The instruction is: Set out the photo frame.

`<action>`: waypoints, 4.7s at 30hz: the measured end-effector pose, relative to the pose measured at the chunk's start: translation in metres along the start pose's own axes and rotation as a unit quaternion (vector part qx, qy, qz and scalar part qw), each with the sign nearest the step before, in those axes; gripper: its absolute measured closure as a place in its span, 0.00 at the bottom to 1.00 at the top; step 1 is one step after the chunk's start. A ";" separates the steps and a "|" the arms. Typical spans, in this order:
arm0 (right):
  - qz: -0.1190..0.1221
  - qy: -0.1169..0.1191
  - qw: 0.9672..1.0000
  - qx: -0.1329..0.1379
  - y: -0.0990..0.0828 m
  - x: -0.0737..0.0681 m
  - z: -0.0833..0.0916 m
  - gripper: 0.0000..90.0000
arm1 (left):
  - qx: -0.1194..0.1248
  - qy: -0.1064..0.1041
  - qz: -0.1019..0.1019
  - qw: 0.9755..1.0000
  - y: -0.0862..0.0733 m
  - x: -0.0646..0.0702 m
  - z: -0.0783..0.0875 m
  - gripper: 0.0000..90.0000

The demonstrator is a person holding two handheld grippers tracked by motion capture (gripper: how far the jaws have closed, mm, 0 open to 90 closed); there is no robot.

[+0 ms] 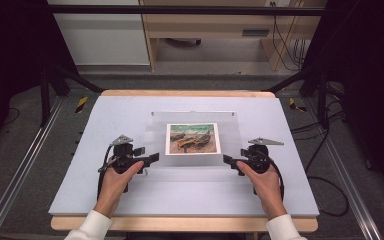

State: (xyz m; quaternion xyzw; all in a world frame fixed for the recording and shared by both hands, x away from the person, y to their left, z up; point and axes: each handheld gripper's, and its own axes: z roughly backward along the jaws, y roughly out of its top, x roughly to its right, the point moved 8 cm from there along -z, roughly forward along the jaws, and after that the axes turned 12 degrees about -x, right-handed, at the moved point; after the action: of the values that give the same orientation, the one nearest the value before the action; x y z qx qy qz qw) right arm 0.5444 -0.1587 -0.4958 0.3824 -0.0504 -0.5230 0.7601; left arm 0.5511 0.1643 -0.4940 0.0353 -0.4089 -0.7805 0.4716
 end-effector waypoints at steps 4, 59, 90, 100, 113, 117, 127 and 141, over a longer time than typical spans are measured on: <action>0.013 -0.004 1.000 0.003 -0.001 -0.001 0.002 0.18 | 0.004 0.006 -0.002 1.000 -0.002 0.001 0.002 0.27; 0.101 -0.079 0.992 0.017 -0.040 -0.020 0.039 0.45 | 0.011 0.075 -0.056 0.996 -0.033 0.029 0.040 0.54; 0.104 -0.094 0.990 0.016 -0.053 -0.022 0.044 0.51 | 0.015 0.075 -0.067 0.995 -0.034 0.031 0.046 0.61; 0.110 -0.098 0.989 0.013 -0.056 -0.023 0.044 0.53 | 0.016 0.083 -0.070 0.994 -0.031 0.028 0.043 0.62; 0.120 -0.102 0.987 0.007 -0.060 -0.025 0.043 0.54 | 0.014 0.087 -0.070 0.994 -0.036 0.028 0.043 0.65; 0.118 -0.102 0.988 0.004 -0.060 -0.026 0.043 0.55 | 0.010 0.088 -0.072 0.993 -0.037 0.028 0.044 0.66; 0.122 -0.109 0.987 0.002 -0.059 -0.027 0.043 0.55 | 0.011 0.088 -0.067 0.994 -0.039 0.028 0.045 0.67; 0.122 -0.113 0.986 0.005 -0.057 -0.027 0.044 0.55 | 0.011 0.091 -0.066 0.994 -0.041 0.029 0.046 0.69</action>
State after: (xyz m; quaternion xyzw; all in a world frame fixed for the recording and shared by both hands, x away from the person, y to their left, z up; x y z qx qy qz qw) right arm 0.4682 -0.1684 -0.4918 0.3159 -0.1846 -0.4660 0.8056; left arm 0.4857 0.1795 -0.4818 0.1387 -0.3695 -0.7990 0.4537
